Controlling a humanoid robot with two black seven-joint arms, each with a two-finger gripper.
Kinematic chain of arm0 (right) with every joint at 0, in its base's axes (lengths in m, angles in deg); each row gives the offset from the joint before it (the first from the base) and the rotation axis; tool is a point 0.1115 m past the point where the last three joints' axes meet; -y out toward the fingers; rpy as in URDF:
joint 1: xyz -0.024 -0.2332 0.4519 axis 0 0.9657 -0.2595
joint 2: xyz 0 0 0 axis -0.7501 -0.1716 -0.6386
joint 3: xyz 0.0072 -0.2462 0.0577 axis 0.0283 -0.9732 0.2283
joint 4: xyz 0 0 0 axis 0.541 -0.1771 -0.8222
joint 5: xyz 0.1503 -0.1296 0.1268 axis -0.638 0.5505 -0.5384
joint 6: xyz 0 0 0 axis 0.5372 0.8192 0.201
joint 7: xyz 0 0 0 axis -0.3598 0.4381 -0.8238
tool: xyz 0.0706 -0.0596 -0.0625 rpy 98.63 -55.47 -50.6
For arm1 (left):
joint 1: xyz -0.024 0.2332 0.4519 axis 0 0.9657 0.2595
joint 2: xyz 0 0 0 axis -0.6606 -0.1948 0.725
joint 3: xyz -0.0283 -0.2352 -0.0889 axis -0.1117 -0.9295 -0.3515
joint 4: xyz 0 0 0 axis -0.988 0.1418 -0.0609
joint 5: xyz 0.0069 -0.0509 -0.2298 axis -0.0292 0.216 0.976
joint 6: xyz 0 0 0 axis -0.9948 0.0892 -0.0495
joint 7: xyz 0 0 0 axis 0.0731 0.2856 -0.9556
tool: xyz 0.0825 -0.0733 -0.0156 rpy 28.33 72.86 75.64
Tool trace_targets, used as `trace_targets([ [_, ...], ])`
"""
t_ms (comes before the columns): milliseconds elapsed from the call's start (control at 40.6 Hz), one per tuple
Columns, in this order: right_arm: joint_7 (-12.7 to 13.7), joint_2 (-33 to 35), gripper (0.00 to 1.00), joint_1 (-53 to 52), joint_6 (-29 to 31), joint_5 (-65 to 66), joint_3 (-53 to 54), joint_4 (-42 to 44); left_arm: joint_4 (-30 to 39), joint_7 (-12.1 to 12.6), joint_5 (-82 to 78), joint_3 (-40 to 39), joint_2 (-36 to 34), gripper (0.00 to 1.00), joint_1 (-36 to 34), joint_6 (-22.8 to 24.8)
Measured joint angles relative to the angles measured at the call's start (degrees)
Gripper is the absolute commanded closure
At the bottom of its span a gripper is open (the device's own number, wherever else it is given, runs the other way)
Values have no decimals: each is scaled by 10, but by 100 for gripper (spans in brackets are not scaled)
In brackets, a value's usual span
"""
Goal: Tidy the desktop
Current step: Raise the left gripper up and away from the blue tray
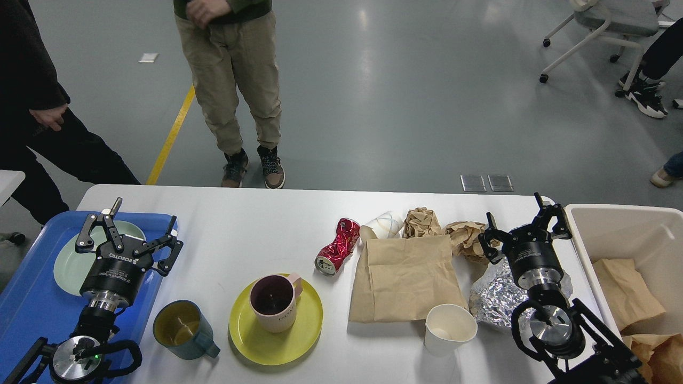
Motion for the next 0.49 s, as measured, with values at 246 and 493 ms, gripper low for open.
trace_targets([
  [246,0,0,0,0,0,0,0,1,3,0,0,-3,1,3,-4,-4],
  [493,0,0,0,0,0,0,0,1,3,4,0,-2,-4,3,-9,-8],
])
